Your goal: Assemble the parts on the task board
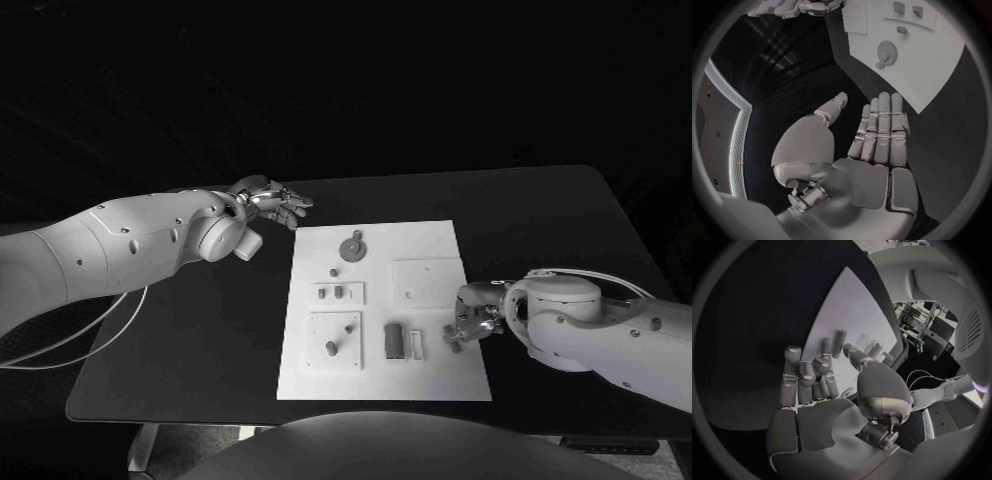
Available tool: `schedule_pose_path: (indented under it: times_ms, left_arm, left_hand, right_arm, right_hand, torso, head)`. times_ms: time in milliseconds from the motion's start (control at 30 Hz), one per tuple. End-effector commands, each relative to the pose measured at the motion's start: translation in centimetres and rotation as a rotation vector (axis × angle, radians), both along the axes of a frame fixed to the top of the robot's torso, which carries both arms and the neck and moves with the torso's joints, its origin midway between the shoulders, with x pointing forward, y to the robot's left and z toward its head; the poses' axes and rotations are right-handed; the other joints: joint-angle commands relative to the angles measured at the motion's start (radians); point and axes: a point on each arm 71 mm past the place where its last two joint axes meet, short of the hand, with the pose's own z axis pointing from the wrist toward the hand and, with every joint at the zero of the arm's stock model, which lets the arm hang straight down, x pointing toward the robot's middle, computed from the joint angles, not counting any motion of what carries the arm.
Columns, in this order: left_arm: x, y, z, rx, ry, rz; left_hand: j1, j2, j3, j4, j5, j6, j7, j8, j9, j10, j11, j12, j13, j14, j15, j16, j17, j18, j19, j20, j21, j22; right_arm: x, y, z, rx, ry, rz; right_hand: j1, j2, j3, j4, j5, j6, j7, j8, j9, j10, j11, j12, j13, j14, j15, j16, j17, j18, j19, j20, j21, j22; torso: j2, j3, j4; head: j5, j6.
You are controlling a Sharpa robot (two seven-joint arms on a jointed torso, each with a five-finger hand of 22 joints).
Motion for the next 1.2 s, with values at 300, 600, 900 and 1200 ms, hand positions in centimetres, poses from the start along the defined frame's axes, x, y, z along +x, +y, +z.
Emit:
schedule_pose_path:
  times_ms: [300,600,900,1200]
  left_arm:
    - [0.0,-0.5,0.0,-0.008,0.003,-0.025]
    - [-0.1,-0.2,0.0,-0.003,0.005,-0.018]
    - [-0.1,-0.1,0.0,0.001,0.013,-0.020]
    - [-0.2,-0.1,0.0,0.004,0.017,-0.020]
  left_hand:
    - [-0.002,-0.005,-0.005,0.002,-0.001,-0.007,-0.003,0.007,-0.001,-0.005,-0.002,0.006,-0.001,0.002,0.004,-0.007,0.002,0.015,-0.001,0.002,-0.006,0.002]
    - [-0.002,-0.005,-0.005,0.001,-0.001,-0.007,-0.003,0.007,-0.001,-0.006,-0.002,0.006,-0.001,0.002,0.004,-0.008,0.002,0.015,-0.001,0.002,-0.007,0.002]
    - [-0.002,-0.005,-0.005,0.001,-0.001,-0.008,-0.003,0.007,-0.001,-0.006,-0.002,0.006,-0.001,0.002,0.004,-0.008,0.003,0.015,-0.001,0.002,-0.007,0.002]
    - [-0.001,-0.005,-0.005,0.001,-0.001,-0.008,-0.003,0.007,-0.002,-0.006,-0.002,0.006,-0.002,0.002,0.004,-0.009,0.003,0.015,-0.002,0.002,-0.007,0.003]
  right_arm:
    - [-0.3,2.1,-1.3,-0.107,-0.088,0.099]
    - [-0.7,2.2,-1.9,-0.115,-0.088,0.109]
    - [-0.9,1.9,-2.0,-0.087,-0.045,0.077]
    - [-1.1,0.9,-2.1,0.017,0.031,-0.033]
  right_hand:
    - [0.010,0.007,-0.003,-0.036,0.000,0.018,-0.004,-0.002,-0.015,0.018,-0.004,0.004,0.002,0.015,-0.001,0.004,0.001,0.016,0.010,-0.004,0.009,0.016]
    - [0.016,0.015,0.000,-0.073,0.001,0.021,-0.005,-0.002,-0.021,0.024,-0.005,-0.001,0.003,0.018,-0.001,0.001,0.000,0.016,0.012,-0.004,0.008,0.015]
    - [0.120,0.054,0.018,-0.213,0.001,0.016,-0.002,-0.002,-0.034,0.028,-0.003,-0.011,0.006,0.020,0.002,-0.005,-0.001,0.016,0.012,0.001,0.006,0.014]
    - [0.202,0.083,0.039,-0.214,0.005,0.011,-0.002,-0.001,-0.040,0.027,-0.002,-0.016,0.009,0.018,0.003,-0.007,0.001,0.016,0.006,0.005,0.004,0.014]
  torso:
    - [0.000,0.0009,0.0007]
    - [0.000,-0.0009,-0.0006]
    - [0.000,0.0005,-0.0001]
    - [-0.001,0.0011,-0.0007]
  head:
    - [0.001,0.000]
    - [0.002,0.000]
    - [0.007,0.000]
    - [0.008,0.000]
